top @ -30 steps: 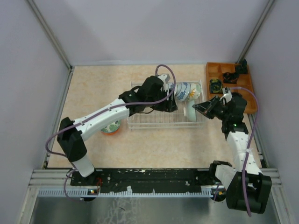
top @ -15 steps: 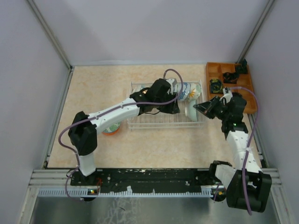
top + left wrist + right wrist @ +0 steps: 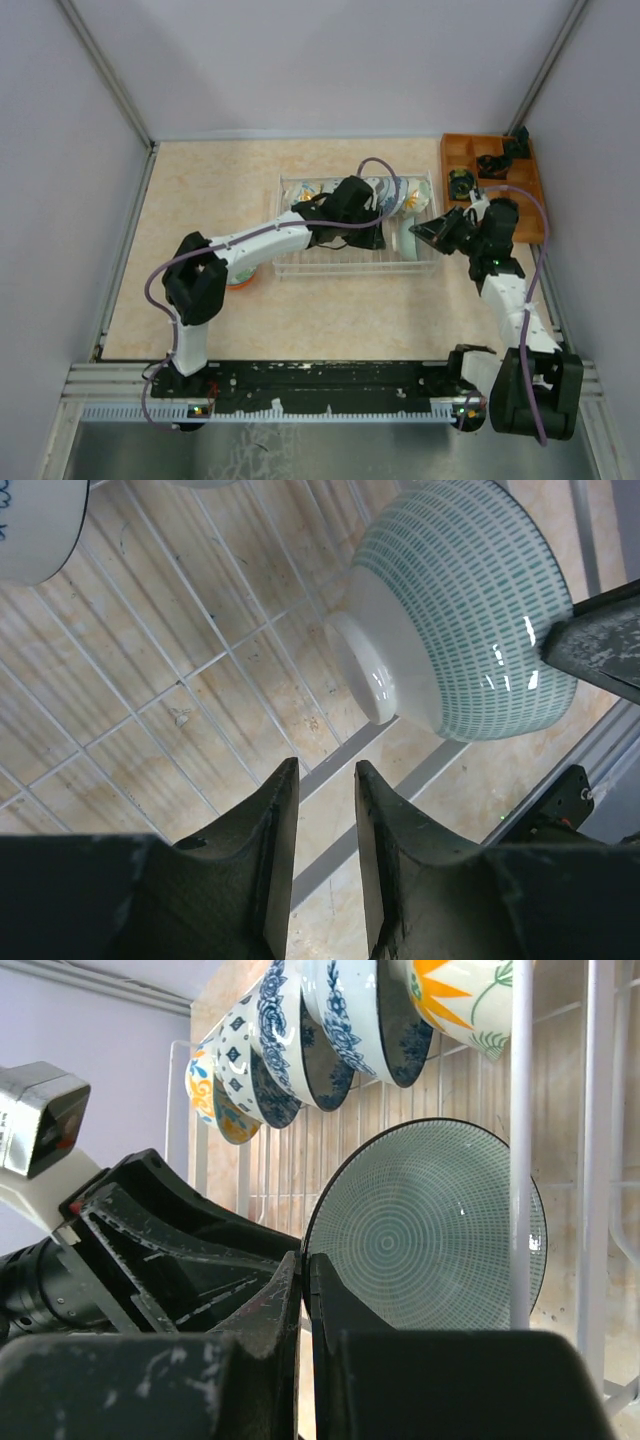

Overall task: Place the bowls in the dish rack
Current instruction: Place the bowl in the dish rack.

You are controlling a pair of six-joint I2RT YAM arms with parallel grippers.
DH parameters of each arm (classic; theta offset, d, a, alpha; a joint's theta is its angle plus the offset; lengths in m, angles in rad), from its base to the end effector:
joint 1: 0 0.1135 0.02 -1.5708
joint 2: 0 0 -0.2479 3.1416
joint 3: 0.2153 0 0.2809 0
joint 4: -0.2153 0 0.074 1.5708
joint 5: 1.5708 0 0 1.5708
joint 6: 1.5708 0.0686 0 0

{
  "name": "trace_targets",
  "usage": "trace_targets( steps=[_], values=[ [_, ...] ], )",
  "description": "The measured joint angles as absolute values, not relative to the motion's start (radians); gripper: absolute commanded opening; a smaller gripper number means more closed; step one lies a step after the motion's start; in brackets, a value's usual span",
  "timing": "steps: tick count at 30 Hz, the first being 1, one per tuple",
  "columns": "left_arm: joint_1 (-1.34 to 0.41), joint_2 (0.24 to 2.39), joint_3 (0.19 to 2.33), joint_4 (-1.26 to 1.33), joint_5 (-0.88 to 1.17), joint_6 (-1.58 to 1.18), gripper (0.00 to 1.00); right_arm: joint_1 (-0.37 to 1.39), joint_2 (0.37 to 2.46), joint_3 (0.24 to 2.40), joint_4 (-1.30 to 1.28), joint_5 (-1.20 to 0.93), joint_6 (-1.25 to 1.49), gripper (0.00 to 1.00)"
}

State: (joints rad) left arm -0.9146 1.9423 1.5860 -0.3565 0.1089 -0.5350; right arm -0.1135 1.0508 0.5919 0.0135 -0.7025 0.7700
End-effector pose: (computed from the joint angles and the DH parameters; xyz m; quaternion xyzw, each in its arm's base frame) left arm 0.2965 -0.3973 0.2120 0.1935 0.8875 -0.3124 0.2781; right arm 0.2867 0.0119 0.2064 0.1736 0.7964 0.4370 0.3803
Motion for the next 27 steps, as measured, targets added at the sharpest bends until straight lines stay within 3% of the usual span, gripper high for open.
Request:
trace_targets(
  steps=[27],
  values=[
    [-0.915,2.057,1.687,-0.355,0.109,-0.534,0.29,-0.114,1.083,0.522,0.123,-0.706,0.79,0.0]
  ],
)
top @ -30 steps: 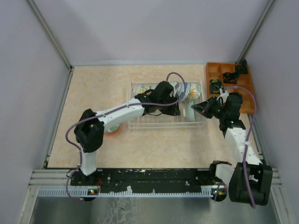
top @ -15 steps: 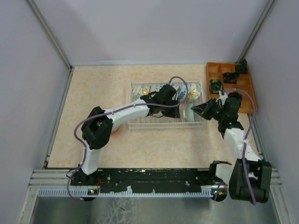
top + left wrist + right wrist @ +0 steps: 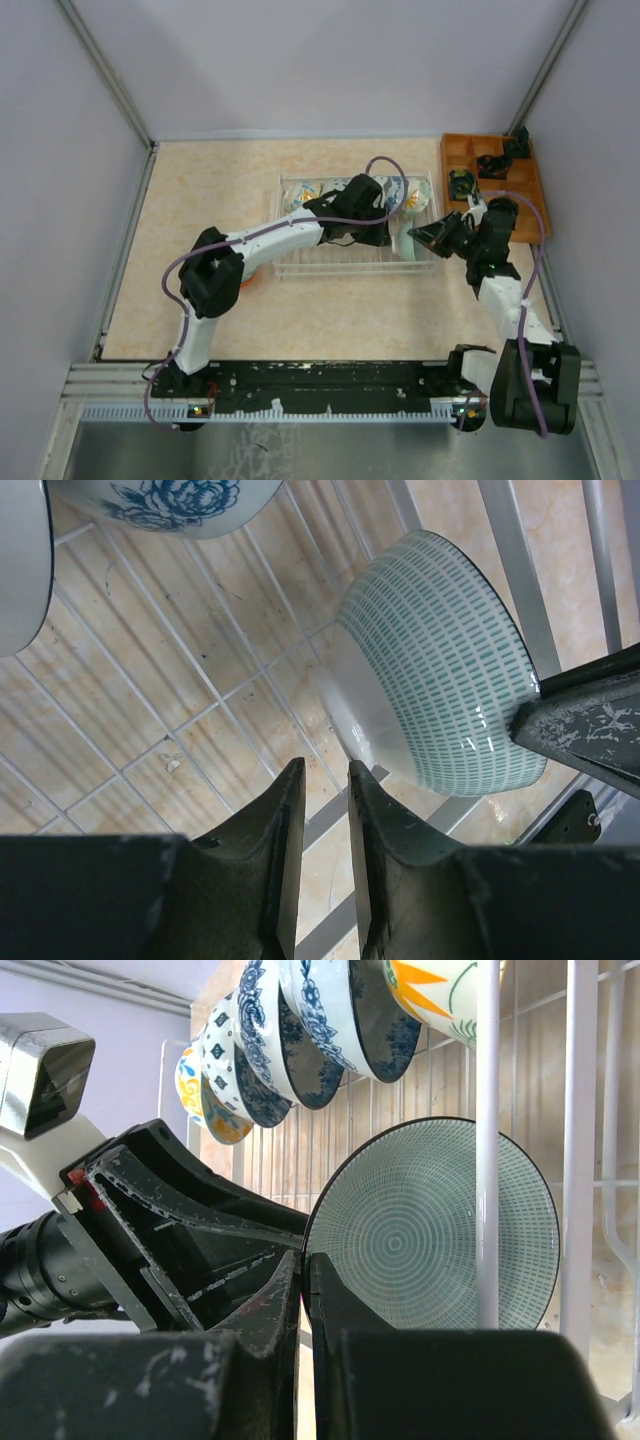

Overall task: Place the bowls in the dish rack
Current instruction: Place the bowl in the dish rack.

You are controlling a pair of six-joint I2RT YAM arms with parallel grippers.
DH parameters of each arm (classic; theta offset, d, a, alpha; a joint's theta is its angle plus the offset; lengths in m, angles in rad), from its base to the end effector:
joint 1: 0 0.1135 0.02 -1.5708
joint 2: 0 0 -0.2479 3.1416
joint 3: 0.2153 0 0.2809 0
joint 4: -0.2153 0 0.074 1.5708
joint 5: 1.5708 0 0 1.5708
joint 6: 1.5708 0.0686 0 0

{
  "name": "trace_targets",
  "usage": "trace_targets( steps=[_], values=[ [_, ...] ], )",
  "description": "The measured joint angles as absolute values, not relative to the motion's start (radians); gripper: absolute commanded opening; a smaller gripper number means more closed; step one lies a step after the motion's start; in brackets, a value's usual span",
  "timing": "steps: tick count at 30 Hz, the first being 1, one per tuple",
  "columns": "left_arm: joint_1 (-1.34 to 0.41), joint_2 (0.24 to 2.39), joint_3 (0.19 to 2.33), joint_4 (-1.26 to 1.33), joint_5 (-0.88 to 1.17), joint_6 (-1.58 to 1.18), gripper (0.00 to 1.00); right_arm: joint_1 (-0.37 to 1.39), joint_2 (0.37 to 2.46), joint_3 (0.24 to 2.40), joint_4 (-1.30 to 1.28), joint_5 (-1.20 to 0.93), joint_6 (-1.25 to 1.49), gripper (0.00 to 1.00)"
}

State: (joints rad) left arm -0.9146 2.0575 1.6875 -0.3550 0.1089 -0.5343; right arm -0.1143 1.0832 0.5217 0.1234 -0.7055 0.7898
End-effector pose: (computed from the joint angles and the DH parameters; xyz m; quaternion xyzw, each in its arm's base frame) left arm 0.3113 -0.4165 0.1950 0.1940 0.8899 -0.3088 0.2740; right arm 0.2856 0.0120 0.1836 0.1792 0.7933 0.4419 0.3785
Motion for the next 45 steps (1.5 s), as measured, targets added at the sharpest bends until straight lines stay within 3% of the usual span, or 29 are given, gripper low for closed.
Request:
trace_targets(
  steps=[45],
  values=[
    [-0.925,2.111,1.779,-0.409,0.067,-0.525,0.28,-0.166,0.983,0.545,-0.075,-0.656,0.656,0.04]
  ],
)
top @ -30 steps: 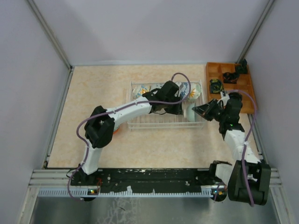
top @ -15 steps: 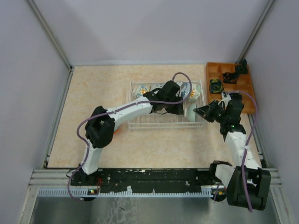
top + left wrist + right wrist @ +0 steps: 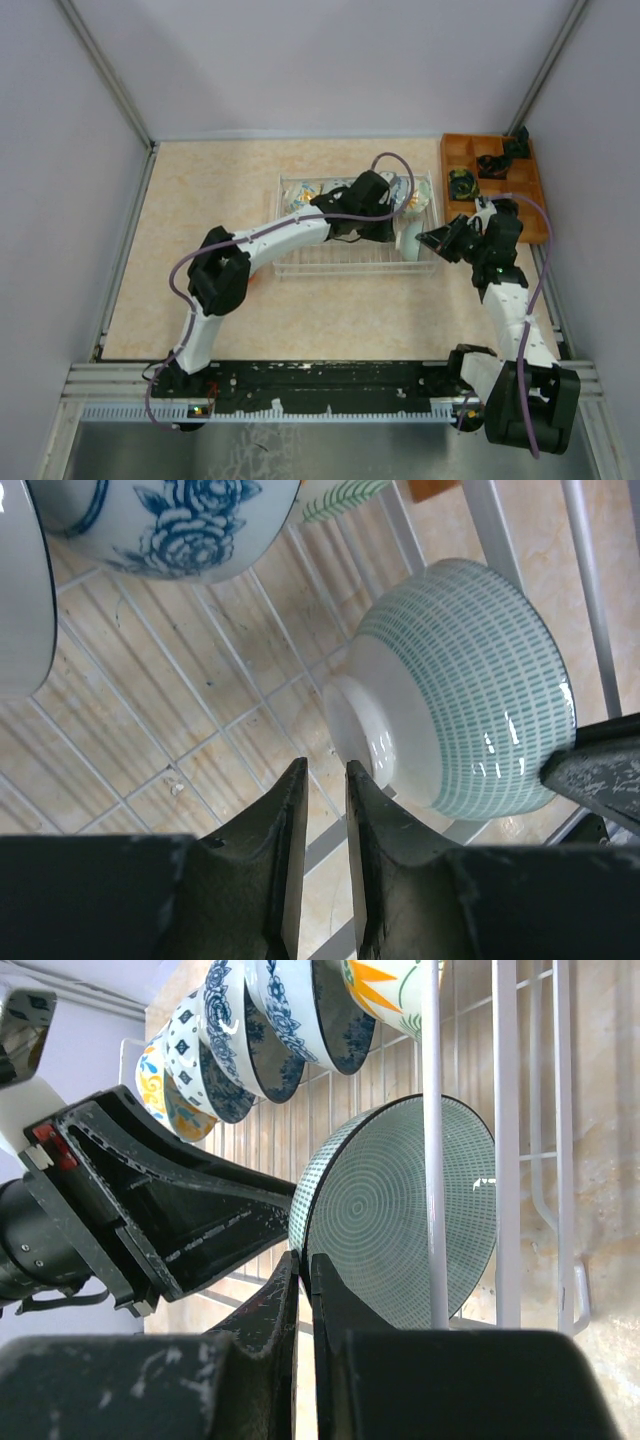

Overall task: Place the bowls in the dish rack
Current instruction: Place the bowl in the dish rack.

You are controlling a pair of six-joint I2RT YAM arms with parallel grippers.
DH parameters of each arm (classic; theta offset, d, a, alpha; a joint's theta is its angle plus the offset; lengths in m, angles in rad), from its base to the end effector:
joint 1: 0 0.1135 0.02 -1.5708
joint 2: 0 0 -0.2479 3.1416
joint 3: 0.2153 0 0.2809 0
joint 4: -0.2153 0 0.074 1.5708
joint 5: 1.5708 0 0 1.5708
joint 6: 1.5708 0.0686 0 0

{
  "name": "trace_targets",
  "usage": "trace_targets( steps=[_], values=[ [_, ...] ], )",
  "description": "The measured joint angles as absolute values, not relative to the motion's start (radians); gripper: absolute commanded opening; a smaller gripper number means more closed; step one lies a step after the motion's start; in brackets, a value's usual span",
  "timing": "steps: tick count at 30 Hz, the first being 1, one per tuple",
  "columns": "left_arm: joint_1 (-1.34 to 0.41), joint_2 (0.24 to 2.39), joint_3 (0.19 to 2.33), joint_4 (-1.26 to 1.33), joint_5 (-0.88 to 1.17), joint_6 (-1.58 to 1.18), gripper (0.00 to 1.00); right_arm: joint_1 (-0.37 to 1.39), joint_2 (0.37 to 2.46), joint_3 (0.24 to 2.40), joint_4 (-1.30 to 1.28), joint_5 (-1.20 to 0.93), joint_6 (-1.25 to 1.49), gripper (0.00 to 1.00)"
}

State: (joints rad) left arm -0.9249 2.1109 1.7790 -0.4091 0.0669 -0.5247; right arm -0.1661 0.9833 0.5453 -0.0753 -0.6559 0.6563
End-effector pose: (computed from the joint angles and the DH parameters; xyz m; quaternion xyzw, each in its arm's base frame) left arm 0.3163 -0.4272 0.1973 0.1950 0.8937 -0.2900 0.2813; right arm 0.2716 -0.0031 0.1948 0.1778 0.8142 0.3857 0.3958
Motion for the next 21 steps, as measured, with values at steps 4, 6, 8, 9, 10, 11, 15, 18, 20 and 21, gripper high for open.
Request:
trace_targets(
  steps=[4,6,8,9,10,11,15,18,20,21],
  values=[
    [-0.924,2.134,1.819,-0.411,0.055,-0.519,0.27,-0.166,0.983,0.545,-0.076,-0.656,0.654,0.04],
    [-0.923,2.142,1.825,-0.409,0.052,-0.518,0.26,-0.166,0.982,0.545,-0.076,-0.656,0.654,0.04],
    [-0.923,2.152,1.827,-0.409,0.053,-0.517,0.25,-0.166,0.982,0.545,-0.076,-0.656,0.654,0.04],
    [-0.923,2.158,1.829,-0.408,0.053,-0.517,0.24,-0.166,0.982,0.545,-0.076,-0.656,0.654,0.05],
    [-0.923,2.168,1.836,-0.41,0.054,-0.517,0.24,-0.166,0.982,0.545,-0.076,-0.656,0.654,0.06],
    [-0.923,2.175,1.839,-0.408,0.056,-0.517,0.23,-0.166,0.982,0.545,-0.076,-0.656,0.654,0.08],
    [-0.923,2.186,1.839,-0.41,0.07,-0.519,0.23,-0.166,0.981,0.546,-0.087,-0.657,0.653,0.15],
    [-0.923,2.186,1.839,-0.408,0.079,-0.52,0.23,-0.166,0.981,0.547,-0.105,-0.66,0.652,0.27],
    [-0.923,2.186,1.839,-0.409,0.082,-0.521,0.23,-0.167,0.981,0.552,-0.122,-0.656,0.646,0.32],
    [-0.923,2.186,1.839,-0.409,0.083,-0.521,0.23,-0.167,0.981,0.553,-0.13,-0.65,0.641,0.32]
  ],
)
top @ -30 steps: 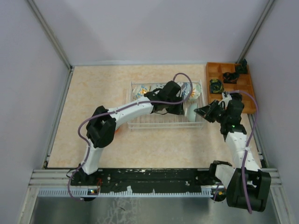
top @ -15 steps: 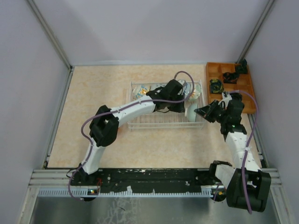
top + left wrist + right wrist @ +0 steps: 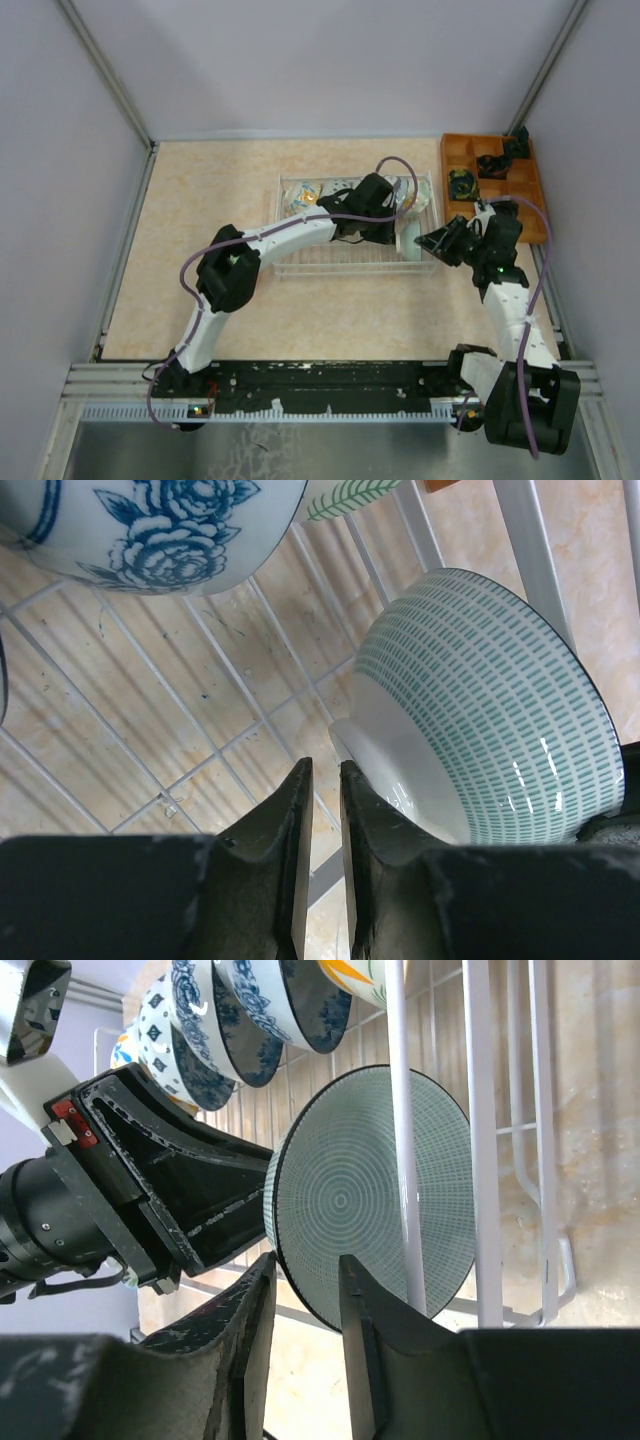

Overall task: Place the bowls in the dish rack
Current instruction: Place the bowl in the dish rack.

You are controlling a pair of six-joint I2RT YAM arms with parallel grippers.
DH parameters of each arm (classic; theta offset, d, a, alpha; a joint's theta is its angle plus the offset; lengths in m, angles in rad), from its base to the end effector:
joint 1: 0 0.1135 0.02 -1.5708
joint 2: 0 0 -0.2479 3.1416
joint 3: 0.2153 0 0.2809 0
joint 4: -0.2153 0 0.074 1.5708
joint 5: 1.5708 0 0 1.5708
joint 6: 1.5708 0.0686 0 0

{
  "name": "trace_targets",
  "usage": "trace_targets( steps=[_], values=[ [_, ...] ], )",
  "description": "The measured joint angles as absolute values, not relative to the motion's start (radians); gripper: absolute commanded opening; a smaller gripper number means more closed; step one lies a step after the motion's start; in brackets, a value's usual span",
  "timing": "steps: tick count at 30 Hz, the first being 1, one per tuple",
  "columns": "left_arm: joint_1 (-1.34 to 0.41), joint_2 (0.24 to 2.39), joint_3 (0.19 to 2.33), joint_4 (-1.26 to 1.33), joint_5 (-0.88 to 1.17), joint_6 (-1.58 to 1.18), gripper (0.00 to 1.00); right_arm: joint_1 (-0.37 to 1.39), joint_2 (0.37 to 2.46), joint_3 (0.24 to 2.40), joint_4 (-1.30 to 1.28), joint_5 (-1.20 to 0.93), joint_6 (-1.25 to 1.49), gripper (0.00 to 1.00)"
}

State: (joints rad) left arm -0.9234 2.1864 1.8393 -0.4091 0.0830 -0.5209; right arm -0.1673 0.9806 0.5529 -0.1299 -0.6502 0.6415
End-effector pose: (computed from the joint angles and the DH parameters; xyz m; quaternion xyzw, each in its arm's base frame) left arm 0.3243 -0.4383 0.1813 0.1995 0.8956 -0.2902 0.2718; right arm 0.2690 -0.0033 0.1922 0.1836 0.8227 0.3795 0.3813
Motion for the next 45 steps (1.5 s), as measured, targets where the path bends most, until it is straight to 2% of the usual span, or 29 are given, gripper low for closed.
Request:
trace_targets(
  steps=[12,45],
  values=[
    [-0.931,2.186,1.841,-0.41,0.091,-0.523,0.23,-0.168,0.953,0.58,-0.239,-0.604,0.604,0.44],
    [-0.936,2.195,1.949,-0.45,0.091,-0.519,0.22,-0.168,0.822,0.761,-0.464,-0.447,0.543,0.49]
  ],
)
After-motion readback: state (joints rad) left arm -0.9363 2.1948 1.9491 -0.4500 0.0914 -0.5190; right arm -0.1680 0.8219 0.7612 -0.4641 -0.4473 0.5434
